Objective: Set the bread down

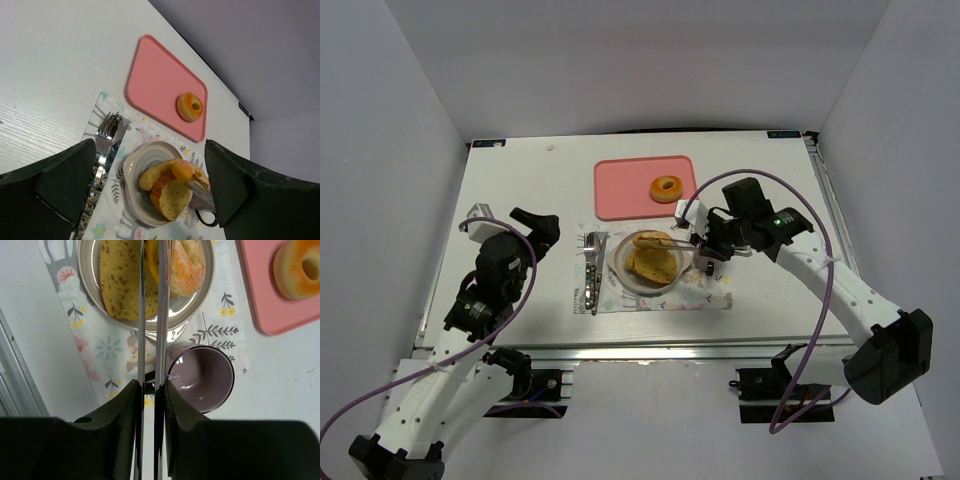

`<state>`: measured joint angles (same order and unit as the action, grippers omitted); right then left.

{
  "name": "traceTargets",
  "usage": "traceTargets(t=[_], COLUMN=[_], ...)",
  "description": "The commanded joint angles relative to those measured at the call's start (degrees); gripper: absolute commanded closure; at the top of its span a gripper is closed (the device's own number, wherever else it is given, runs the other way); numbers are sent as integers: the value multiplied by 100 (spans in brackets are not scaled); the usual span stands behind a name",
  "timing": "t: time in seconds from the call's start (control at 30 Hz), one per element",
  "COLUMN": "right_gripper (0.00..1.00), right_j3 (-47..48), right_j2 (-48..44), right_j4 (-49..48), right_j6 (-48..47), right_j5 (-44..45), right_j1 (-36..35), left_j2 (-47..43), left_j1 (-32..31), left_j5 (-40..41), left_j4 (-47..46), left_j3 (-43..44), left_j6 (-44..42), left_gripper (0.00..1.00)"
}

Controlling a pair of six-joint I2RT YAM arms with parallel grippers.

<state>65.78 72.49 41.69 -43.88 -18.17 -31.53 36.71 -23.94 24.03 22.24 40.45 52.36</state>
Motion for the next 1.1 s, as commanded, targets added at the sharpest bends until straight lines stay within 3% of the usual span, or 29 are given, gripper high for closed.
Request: traceTargets(t=[0.0,0.13,0.37,1.07], right_gripper=[75,65,57,52], right_j3=[-82,-285,-487,-461], right_j2=[-121,-138,-200,-499], right_j4=[-320,-372,23,164], right_j6=[196,116,-86,-253], right_j5=[-125,-177,-617,-696], right_j1=[-2,-11,-152,-213], left_j2=[-23,-146,-375,-296], left_j1=[4,4,4,4], left_j5=[-30,31,111,84], left_j4=[0,26,193,149], left_j3=[51,7,-46,-2], left_j6=[-50,20,99,55], left_gripper=[2,2,2,2])
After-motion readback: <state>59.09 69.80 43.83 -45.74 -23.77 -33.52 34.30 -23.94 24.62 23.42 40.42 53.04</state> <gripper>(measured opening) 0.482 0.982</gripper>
